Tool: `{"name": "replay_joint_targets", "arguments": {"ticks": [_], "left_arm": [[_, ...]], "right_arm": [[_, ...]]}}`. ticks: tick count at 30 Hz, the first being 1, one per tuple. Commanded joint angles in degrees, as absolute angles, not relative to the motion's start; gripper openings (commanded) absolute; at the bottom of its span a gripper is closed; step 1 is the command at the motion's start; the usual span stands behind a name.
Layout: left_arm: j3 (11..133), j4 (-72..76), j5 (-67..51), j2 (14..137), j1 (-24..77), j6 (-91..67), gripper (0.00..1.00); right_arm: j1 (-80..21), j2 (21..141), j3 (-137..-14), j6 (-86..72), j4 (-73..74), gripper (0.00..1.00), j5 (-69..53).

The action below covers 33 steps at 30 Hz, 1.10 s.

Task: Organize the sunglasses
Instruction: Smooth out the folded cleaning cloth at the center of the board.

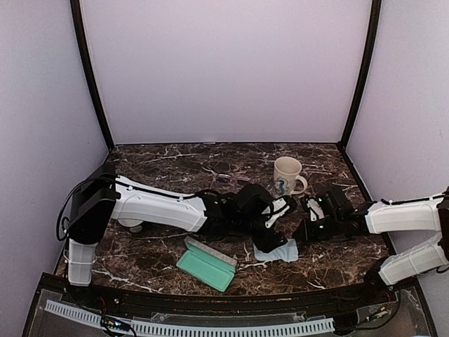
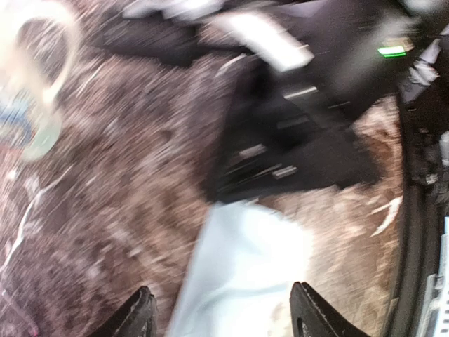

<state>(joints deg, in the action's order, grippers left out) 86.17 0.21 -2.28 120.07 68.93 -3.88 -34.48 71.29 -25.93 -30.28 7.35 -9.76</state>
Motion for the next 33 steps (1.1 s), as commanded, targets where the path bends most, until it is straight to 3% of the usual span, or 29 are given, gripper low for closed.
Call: {"name": "replay_joint_targets", "arguments": {"ticks": [1, 9, 21, 33], "left_arm": [[85.7, -7.7, -6.0, 117.9, 65.4, -4.3, 0.65], [84.7, -10.6, -5.5, 119.4, 62.6, -2.5, 0.62], [85.4, -11.0, -1.2, 123.4, 62.6, -0.5, 0.62], [83.7, -9.3, -0.2, 123.7, 62.2, -1.7, 0.60]], "right_arm": [[-33.8, 72.2, -26.7, -29.4, 6.6, 0.16, -8.8], [-33.8, 72.8, -26.8, -29.2, 6.2, 0.18, -10.9], [-39.3, 59.6, -20.5, -36.0, -2.7, 0.23, -17.2], [-51.3, 69.9, -19.0, -41.4, -17.7, 0.22, -15.4]]}}
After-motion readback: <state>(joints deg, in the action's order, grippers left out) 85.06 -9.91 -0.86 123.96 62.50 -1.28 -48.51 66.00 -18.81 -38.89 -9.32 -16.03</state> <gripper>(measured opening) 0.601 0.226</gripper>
